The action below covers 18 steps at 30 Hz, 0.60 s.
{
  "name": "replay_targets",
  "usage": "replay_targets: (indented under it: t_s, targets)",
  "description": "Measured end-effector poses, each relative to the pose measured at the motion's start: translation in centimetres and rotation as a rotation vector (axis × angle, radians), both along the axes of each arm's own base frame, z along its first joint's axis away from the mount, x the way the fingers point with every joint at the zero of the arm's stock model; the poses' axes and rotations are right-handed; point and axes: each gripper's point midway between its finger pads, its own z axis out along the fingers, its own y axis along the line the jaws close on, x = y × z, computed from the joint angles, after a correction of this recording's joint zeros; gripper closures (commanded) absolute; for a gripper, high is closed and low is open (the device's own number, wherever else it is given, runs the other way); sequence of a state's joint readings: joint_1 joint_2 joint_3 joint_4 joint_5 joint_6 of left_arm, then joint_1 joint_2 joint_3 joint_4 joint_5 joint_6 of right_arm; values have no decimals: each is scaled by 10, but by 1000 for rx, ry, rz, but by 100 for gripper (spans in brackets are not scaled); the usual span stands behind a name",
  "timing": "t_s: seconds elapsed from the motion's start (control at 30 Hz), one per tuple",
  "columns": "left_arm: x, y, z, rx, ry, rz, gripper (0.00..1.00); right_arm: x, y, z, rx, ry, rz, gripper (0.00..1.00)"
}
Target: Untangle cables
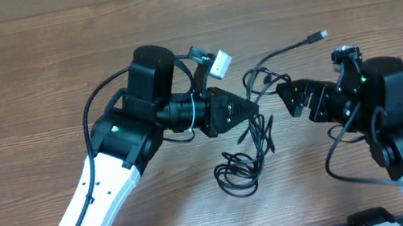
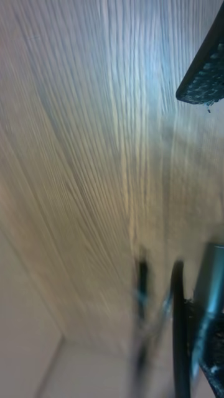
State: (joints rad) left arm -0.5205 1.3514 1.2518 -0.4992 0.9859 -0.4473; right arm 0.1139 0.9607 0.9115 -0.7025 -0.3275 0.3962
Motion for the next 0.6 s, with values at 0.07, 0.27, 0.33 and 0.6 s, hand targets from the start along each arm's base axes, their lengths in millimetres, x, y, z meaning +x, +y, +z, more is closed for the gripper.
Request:
replay_targets:
  t_s: [0.07, 0.27, 0.33, 0.6]
  targets:
    - [-6, -2, 2, -10, 9, -25, 96, 9, -3, -7, -13, 13, -23, 0]
    - [-18, -5, 7, -41, 30, -85, 96, 14, -37, -59, -159, 199, -189, 0]
    - [-19, -5, 8, -46, 25, -95, 96, 0, -55, -73, -222, 285, -277, 0]
    - [-3, 2, 3, -21, 8, -25, 96, -20, -67, -82, -260, 373, -345, 0]
